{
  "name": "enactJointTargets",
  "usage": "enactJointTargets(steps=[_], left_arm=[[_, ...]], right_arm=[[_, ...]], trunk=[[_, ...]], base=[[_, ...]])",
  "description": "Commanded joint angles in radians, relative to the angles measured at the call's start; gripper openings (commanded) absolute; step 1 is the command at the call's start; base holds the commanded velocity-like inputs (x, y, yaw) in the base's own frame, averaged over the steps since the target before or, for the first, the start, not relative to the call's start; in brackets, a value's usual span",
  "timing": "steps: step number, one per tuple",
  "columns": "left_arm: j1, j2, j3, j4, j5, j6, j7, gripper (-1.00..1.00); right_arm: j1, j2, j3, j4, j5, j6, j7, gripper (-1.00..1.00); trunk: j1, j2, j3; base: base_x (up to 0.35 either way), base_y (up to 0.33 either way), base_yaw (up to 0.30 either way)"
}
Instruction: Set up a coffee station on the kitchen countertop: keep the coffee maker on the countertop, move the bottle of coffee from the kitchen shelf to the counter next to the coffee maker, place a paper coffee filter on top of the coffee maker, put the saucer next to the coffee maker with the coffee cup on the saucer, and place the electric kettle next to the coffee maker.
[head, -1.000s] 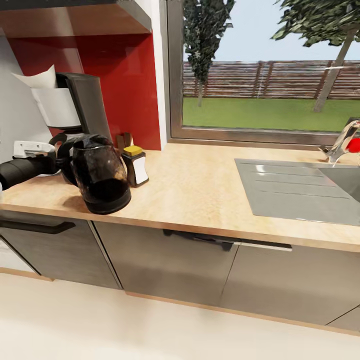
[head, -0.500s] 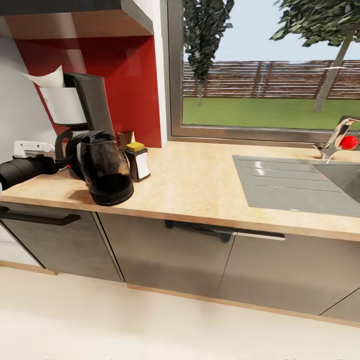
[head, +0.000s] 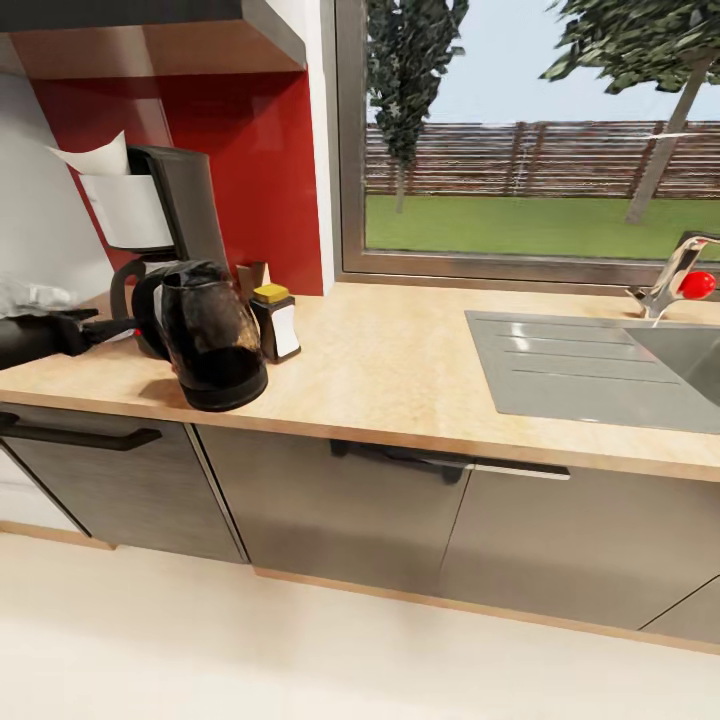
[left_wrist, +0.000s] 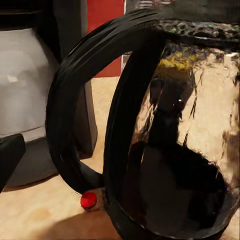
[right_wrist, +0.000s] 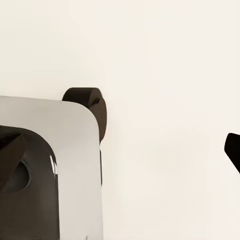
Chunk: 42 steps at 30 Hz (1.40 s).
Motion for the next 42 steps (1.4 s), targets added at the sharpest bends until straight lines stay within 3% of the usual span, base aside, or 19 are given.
enactJointTargets(steps=[1,4,7,12,14,16,19,21,22,23,26,28,30,39,40,42], left_arm=[[-0.001,0.002,0.013,0.007,0.001,0.005,-0.031,1.0],[-0.001,0.015,0.042,0.034,0.001,0.004,-0.132,1.0],[-0.001,0.035,0.057,0.13,-0.001,-0.006,-0.298,1.0],[-0.001,0.041,0.061,0.299,0.0,-0.103,-0.416,1.0],[-0.001,0.042,0.061,0.397,-0.001,-0.187,-0.49,1.0],[-0.001,0.043,0.061,0.608,-0.002,-0.39,-0.628,1.0],[-0.001,0.043,0.058,0.756,-0.003,-0.498,-0.67,1.0],[-0.001,0.042,0.057,0.816,-0.004,-0.538,-0.678,1.0],[-0.001,0.04,0.055,0.877,-0.011,-0.586,-0.683,1.0],[-0.001,0.037,0.053,0.999,-0.029,-0.694,-0.688,1.0],[-0.001,0.033,0.052,1.138,-0.039,-0.788,-0.689,1.0],[-0.001,0.021,0.052,1.312,-0.05,-0.908,-0.686,1.0],[0.001,0.01,0.051,1.384,-0.063,-0.97,-0.679,1.0],[0.127,-0.062,0.051,1.453,-0.082,-1.038,-0.613,1.0],[0.147,-0.076,0.051,1.454,-0.082,-1.039,-0.573,1.0],[0.184,-0.127,0.05,1.454,-0.088,-1.042,-0.419,1.0]], right_arm=[[-0.002,0.0,0.009,0.004,-0.009,-0.006,0.006,1.0],[-0.002,0.001,0.009,0.004,-0.009,-0.006,0.006,1.0],[-0.001,0.001,0.009,0.004,-0.009,-0.006,0.006,1.0],[-0.002,0.001,0.008,0.004,-0.009,-0.006,0.006,1.0],[-0.001,0.001,0.008,0.004,-0.009,-0.007,0.006,1.0],[-0.001,0.001,0.007,0.004,-0.009,-0.009,0.006,1.0],[-0.001,0.001,0.008,0.004,-0.009,-0.008,0.006,1.0],[-0.001,0.001,0.008,0.004,-0.009,-0.008,0.006,1.0],[-0.001,0.001,0.008,0.004,-0.009,-0.008,0.006,1.0],[-0.001,0.001,0.008,0.004,-0.009,-0.008,0.006,1.0],[-0.001,0.001,0.009,0.004,-0.009,-0.008,0.006,1.0],[-0.001,0.002,0.009,0.004,-0.008,-0.008,0.006,1.0],[-0.001,0.003,0.009,0.004,-0.008,-0.008,0.006,1.0],[-0.001,0.004,0.009,0.004,-0.006,-0.009,0.004,1.0],[-0.001,0.004,0.009,0.004,-0.006,-0.009,0.004,1.0],[-0.001,0.004,0.01,0.004,-0.006,-0.009,0.004,1.0]], trunk=[[0.0,0.0,-0.001],[0.0,0.0,-0.001],[0.0,0.0,-0.001],[0.0,0.0,-0.001],[0.0,0.0,-0.001],[0.0,0.0,-0.001],[0.0,0.0,-0.001],[0.0,0.0,-0.001],[0.0,0.0,-0.001],[0.0,0.0,-0.001],[0.0,0.0,-0.001],[0.0,0.0,-0.001],[0.0,0.0,-0.001],[0.0,0.0,-0.001],[0.0,0.0,-0.001],[0.0,0.0,-0.001]], base=[[0.0,0.0,0.0],[0.0,0.0,0.0],[0.0,0.0,0.0],[0.0,0.0,0.0],[0.0,0.0,0.0],[0.0,0.0,0.0],[0.0,0.0,0.0],[0.0,0.0,0.0],[0.0,0.0,0.0],[0.0,0.0,0.0],[0.0,0.0,0.0],[0.0,0.0,0.0],[0.0,0.0,0.0],[0.0,0.0,0.0],[0.0,0.0,0.0],[0.0,0.0,0.0]])
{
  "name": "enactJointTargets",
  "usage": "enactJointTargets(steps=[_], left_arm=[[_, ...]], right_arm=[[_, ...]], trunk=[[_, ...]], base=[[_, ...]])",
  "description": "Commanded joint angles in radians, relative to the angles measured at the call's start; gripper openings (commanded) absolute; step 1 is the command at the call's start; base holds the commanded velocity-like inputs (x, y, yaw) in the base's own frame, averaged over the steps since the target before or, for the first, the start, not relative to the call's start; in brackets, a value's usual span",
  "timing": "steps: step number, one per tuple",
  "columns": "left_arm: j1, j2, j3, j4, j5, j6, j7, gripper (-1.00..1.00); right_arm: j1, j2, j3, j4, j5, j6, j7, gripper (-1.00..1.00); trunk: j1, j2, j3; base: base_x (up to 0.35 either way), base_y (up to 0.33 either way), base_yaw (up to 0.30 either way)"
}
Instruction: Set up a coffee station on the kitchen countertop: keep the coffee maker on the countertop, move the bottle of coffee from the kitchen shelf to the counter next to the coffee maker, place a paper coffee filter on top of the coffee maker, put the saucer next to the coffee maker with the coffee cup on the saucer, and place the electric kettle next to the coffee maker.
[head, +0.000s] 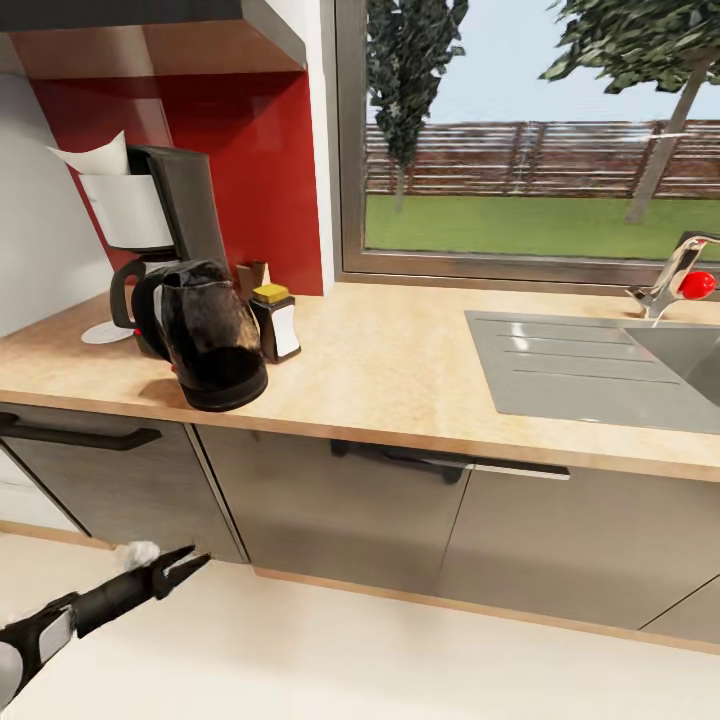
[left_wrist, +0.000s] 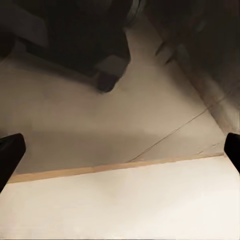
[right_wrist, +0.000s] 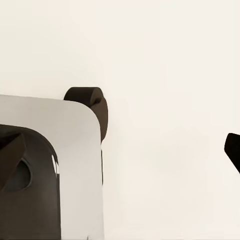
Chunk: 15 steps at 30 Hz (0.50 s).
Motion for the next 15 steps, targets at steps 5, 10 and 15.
enactJointTargets(steps=[5,10,15], left_arm=[[0.03,-0.119,-0.016,0.002,-0.062,-0.011,0.225,1.0],[0.056,-0.253,-0.031,0.002,-0.089,-0.027,0.548,1.0],[0.085,-0.455,-0.173,0.0,-0.095,-0.088,1.038,1.0]], right_arm=[[-0.002,0.009,0.011,0.004,-0.009,-0.007,0.002,1.0],[-0.002,0.023,0.015,0.002,-0.009,-0.007,-0.04,1.0],[-0.002,0.029,0.016,0.0,-0.008,-0.006,-0.088,1.0]], trunk=[[0.0,0.0,-0.001],[0.0,0.0,-0.001],[0.0,0.0,-0.001]], base=[[0.0,0.0,0.0],[0.0,0.0,0.0],[0.0,0.0,0.0]])
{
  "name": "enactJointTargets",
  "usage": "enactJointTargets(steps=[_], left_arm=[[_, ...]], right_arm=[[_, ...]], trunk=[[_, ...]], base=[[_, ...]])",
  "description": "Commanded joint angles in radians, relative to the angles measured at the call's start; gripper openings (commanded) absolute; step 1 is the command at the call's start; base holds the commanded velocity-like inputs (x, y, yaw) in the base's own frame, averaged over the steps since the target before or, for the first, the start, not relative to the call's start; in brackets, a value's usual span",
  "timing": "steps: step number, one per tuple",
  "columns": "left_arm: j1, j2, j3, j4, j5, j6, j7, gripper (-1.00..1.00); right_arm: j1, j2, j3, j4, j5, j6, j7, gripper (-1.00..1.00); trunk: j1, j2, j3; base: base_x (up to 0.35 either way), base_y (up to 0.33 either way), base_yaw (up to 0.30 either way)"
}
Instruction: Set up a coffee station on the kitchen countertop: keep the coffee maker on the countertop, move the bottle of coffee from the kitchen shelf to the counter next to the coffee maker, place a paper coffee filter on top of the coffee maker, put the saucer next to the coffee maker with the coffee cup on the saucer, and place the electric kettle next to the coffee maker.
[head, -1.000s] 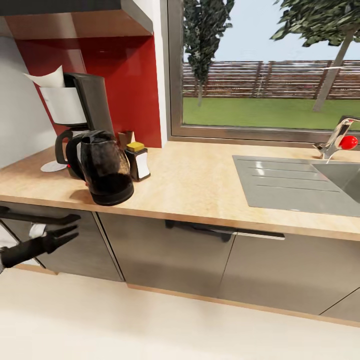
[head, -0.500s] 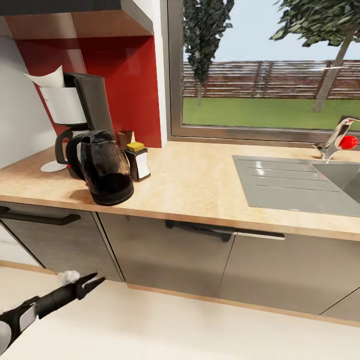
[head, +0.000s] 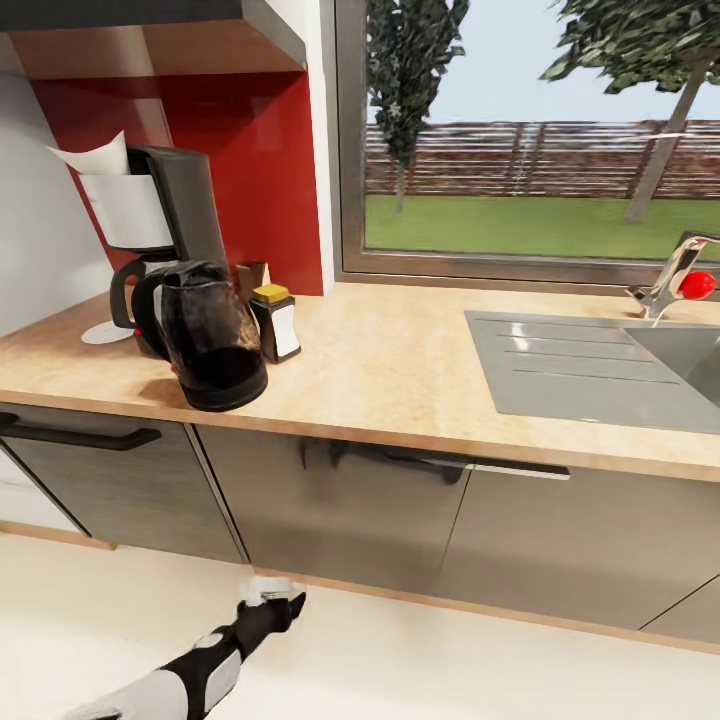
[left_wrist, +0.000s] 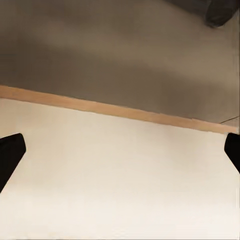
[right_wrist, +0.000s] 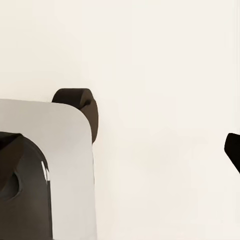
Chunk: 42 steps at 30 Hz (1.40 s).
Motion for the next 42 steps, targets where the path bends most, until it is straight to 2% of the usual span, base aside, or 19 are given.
enactJointTargets(steps=[1,4,7,10,12,14,20,22,23,25,26,29,31,33,37,39,40,41,42], left_arm=[[0.001,-0.06,-0.09,0.001,0.0,-0.007,0.165,1.0],[0.003,-0.099,-0.17,0.003,0.001,-0.013,0.305,1.0],[0.003,-0.121,-0.206,0.002,0.002,-0.018,0.353,1.0],[0.003,-0.138,-0.227,0.001,0.002,-0.022,0.341,1.0],[0.003,-0.138,-0.237,0.0,0.002,-0.023,0.223,1.0],[0.003,-0.138,-0.239,-0.006,0.002,-0.023,0.136,1.0],[0.003,-0.138,-0.253,-0.028,0.002,-0.022,0.049,1.0],[0.003,-0.138,-0.285,-0.031,0.002,-0.023,-0.003,1.0],[0.003,-0.138,-0.334,-0.043,0.002,-0.023,-0.115,1.0],[0.003,-0.138,-0.379,-0.064,0.002,-0.022,-0.23,1.0],[0.003,-0.138,-0.418,-0.132,0.004,-0.018,-0.358,1.0],[0.003,-0.138,-0.446,-0.194,0.005,-0.014,-0.438,1.0],[0.003,-0.138,-0.464,-0.237,0.005,-0.011,-0.475,1.0],[0.004,-0.138,-0.469,-0.276,0.006,0.006,-0.484,1.0],[0.045,-0.138,-0.484,-0.425,0.006,0.113,-0.492,1.0],[0.159,-0.138,-0.55,-0.709,0.007,0.269,-0.496,1.0],[0.242,-0.138,-0.585,-0.874,0.006,0.385,-0.494,1.0],[0.282,-0.138,-0.598,-0.944,0.006,0.444,-0.493,1.0],[0.348,-0.127,-0.617,-1.045,0.006,0.546,-0.491,1.0]], right_arm=[[-0.002,0.001,0.008,0.004,-0.01,-0.006,0.003,1.0],[-0.001,0.001,0.008,0.004,-0.01,-0.006,0.001,1.0],[-0.002,0.001,0.008,0.004,-0.01,-0.006,0.0,1.0],[-0.002,0.001,0.008,0.004,-0.01,-0.006,0.0,1.0],[-0.002,0.001,0.008,0.004,-0.01,-0.006,0.0,1.0],[-0.001,0.001,0.008,0.004,-0.01,-0.006,0.0,1.0],[-0.002,0.001,0.008,0.004,-0.01,-0.006,0.0,1.0],[-0.002,0.001,0.008,0.004,-0.01,-0.006,0.0,1.0],[-0.002,0.001,0.008,0.004,-0.01,-0.006,0.0,1.0],[-0.002,0.001,0.008,0.004,-0.01,-0.006,0.0,1.0],[-0.002,0.001,0.008,0.004,-0.01,-0.006,0.0,1.0],[-0.002,0.001,0.008,0.004,-0.01,-0.006,0.0,1.0],[-0.002,0.001,0.008,0.004,-0.01,-0.006,0.0,1.0],[-0.002,0.001,0.008,0.004,-0.01,-0.006,0.0,1.0],[-0.002,0.001,0.008,0.004,-0.01,-0.006,0.0,1.0],[-0.001,0.001,0.008,0.004,-0.01,-0.006,0.0,1.0],[-0.001,0.001,0.008,0.004,-0.01,-0.006,0.0,1.0],[-0.001,0.001,0.008,0.004,-0.01,-0.006,0.0,1.0],[-0.001,0.001,0.008,0.004,-0.01,-0.006,0.0,1.0]], trunk=[[0.0,0.0,-0.001],[0.0,0.0,-0.001],[0.0,0.0,-0.001],[0.0,0.0,-0.001],[0.0,0.0,-0.001],[0.0,0.0,-0.001],[0.0,0.0,-0.001],[0.0,0.0,-0.001],[0.0,0.0,-0.001],[0.0,0.0,-0.001],[0.0,0.0,-0.001],[0.0,0.0,-0.001],[0.0,0.0,-0.001],[0.0,0.0,-0.001],[0.0,0.0,-0.001],[0.0,0.0,-0.001],[0.0,0.0,-0.001],[0.0,0.0,-0.001],[0.0,0.0,-0.001]], base=[[0.0,0.0,0.0],[0.0,0.0,0.0],[0.0,0.0,0.0],[0.0,0.0,0.0],[0.0,0.0,0.0],[0.0,0.0,0.0],[0.0,0.0,0.0],[0.0,0.0,0.0],[0.0,0.0,0.0],[0.0,0.0,0.0],[0.0,0.0,0.0],[0.0,0.0,0.0],[0.0,0.0,0.0],[0.0,0.0,0.0],[0.0,0.0,0.0],[0.0,0.0,0.0],[0.0,0.0,0.0],[0.0,0.0,0.0],[0.0,0.0,0.0]])
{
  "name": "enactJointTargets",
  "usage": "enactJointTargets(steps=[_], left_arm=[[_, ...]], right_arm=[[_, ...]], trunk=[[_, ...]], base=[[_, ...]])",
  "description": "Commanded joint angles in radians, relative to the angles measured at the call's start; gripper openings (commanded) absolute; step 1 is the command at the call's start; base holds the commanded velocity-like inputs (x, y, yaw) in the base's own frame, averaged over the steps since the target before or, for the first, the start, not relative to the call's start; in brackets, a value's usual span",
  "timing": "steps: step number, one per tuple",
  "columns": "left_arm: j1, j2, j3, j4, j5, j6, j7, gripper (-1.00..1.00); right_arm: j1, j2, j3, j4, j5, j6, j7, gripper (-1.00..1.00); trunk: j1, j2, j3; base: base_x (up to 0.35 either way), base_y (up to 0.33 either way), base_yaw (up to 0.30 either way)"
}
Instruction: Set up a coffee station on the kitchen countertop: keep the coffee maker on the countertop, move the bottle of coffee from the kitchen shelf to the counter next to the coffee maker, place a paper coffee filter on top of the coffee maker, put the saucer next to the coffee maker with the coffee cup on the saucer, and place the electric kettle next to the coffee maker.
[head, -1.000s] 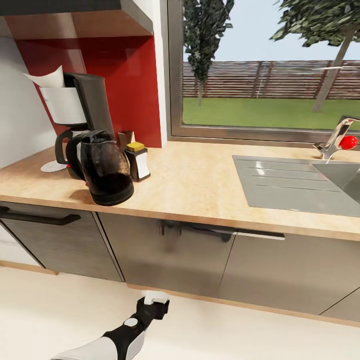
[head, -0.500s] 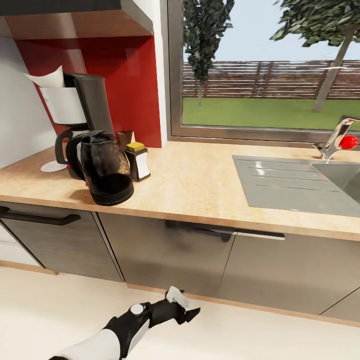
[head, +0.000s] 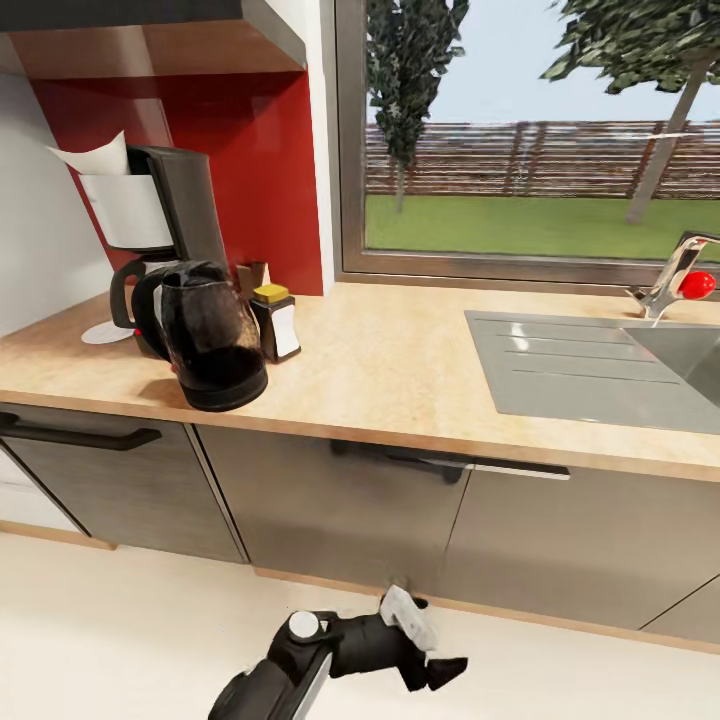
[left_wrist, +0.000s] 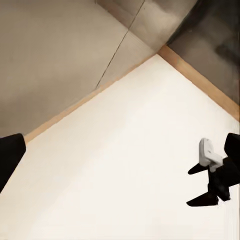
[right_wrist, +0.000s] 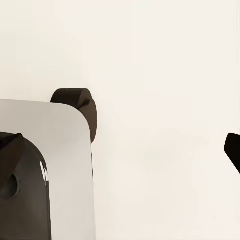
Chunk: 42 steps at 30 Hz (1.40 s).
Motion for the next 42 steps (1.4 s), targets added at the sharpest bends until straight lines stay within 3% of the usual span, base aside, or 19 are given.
enactJointTargets(steps=[1,2,3,4,5,6,8,9,10,13,15,19,42], left_arm=[[0.003,0.0,0.001,-0.005,-0.001,0.011,-0.004,1.0],[0.045,0.032,-0.011,-0.06,-0.001,0.063,-0.004,1.0],[0.059,0.049,-0.015,-0.071,-0.001,0.069,-0.004,1.0],[0.08,0.079,-0.021,-0.071,0.0,0.051,-0.005,1.0],[0.088,0.094,-0.023,-0.062,0.0,0.031,-0.006,1.0],[0.102,0.136,-0.027,-0.015,0.002,-0.057,-0.006,1.0],[0.11,0.164,-0.028,0.037,0.009,-0.142,-0.006,1.0],[0.114,0.186,-0.025,0.083,0.046,-0.195,-0.007,1.0],[0.114,0.197,-0.025,0.096,0.065,-0.207,-0.008,1.0],[0.117,0.288,-0.022,0.137,0.195,-0.244,-0.013,1.0],[0.117,0.321,-0.022,0.154,0.243,-0.254,-0.014,1.0],[0.118,0.335,-0.022,0.181,0.265,-0.258,-0.013,1.0],[0.117,0.334,-0.018,0.213,0.269,-0.258,-0.003,1.0]], right_arm=[[-0.002,0.0,0.008,0.004,-0.01,-0.006,0.006,1.0],[-0.002,0.0,0.008,0.005,-0.01,-0.006,0.006,1.0],[-0.002,0.0,0.008,0.005,-0.01,-0.006,0.006,1.0],[-0.002,0.0,0.008,0.004,-0.01,-0.006,0.006,1.0],[-0.002,0.0,0.008,0.004,-0.01,-0.006,0.006,1.0],[-0.002,0.0,0.008,0.004,-0.01,-0.007,0.006,1.0],[-0.002,0.0,0.008,0.004,-0.01,-0.007,0.006,1.0],[-0.002,0.0,0.008,0.004,-0.01,-0.007,0.006,1.0],[-0.002,0.0,0.008,0.004,-0.01,-0.007,0.006,1.0],[-0.003,0.0,0.008,0.001,-0.01,-0.008,0.006,1.0],[-0.003,0.0,0.008,-0.032,-0.01,-0.007,0.006,1.0],[-0.003,0.0,0.008,-0.06,-0.011,-0.007,0.006,1.0],[-0.002,0.0,0.001,-0.058,-0.018,-0.005,0.006,1.0]], trunk=[[0.0,0.0,-0.001],[0.0,0.0,-0.001],[0.0,0.0,-0.001],[0.0,0.0,-0.001],[0.0,0.0,-0.001],[0.0,0.0,-0.001],[0.0,0.0,-0.001],[0.0,0.0,-0.001],[0.0,0.0,-0.001],[0.0,0.0,-0.001],[0.0,0.0,-0.001],[0.0,0.0,-0.001],[0.0,0.0,-0.001]], base=[[0.0,0.0,0.0],[0.0,0.0,0.0],[0.0,0.0,0.0],[0.0,0.0,0.0],[0.0,0.0,0.0],[0.0,0.0,0.0],[0.0,0.0,0.0],[0.0,0.0,0.0],[0.0,0.0,0.0],[0.0,0.0,0.0],[0.0,0.0,0.0],[0.0,0.0,0.0],[0.0,0.0,-0.003]])
